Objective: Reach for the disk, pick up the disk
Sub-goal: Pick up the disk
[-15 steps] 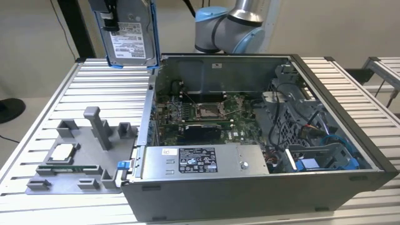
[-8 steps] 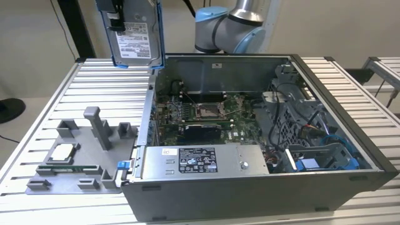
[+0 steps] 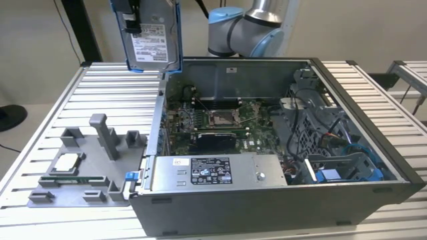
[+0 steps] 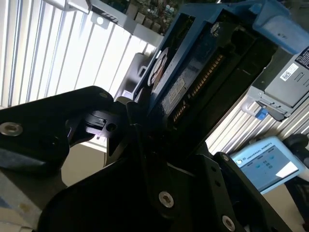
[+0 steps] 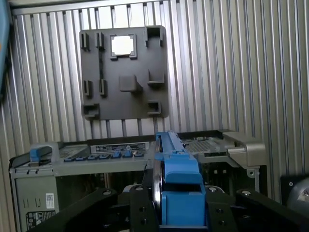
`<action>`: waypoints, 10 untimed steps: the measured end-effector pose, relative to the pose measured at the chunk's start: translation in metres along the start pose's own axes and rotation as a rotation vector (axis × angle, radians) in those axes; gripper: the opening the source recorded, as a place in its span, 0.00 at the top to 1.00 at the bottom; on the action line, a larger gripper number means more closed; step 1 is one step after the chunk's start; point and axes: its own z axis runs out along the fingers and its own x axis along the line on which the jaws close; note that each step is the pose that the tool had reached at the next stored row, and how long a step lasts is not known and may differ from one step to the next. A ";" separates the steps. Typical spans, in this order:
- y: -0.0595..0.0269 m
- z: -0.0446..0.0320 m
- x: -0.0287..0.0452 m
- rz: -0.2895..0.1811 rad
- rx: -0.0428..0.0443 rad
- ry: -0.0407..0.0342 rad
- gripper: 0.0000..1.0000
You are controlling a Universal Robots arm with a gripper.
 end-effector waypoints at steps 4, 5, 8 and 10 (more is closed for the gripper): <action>-0.0072 -0.0002 -0.0008 0.000 0.0000 0.0000 1.00; -0.0089 -0.0002 -0.0010 0.000 0.0000 0.0000 1.00; -0.0134 -0.0003 -0.0014 0.000 0.0000 0.0000 1.00; -0.0157 -0.0003 -0.0017 0.000 0.0000 -0.0001 1.00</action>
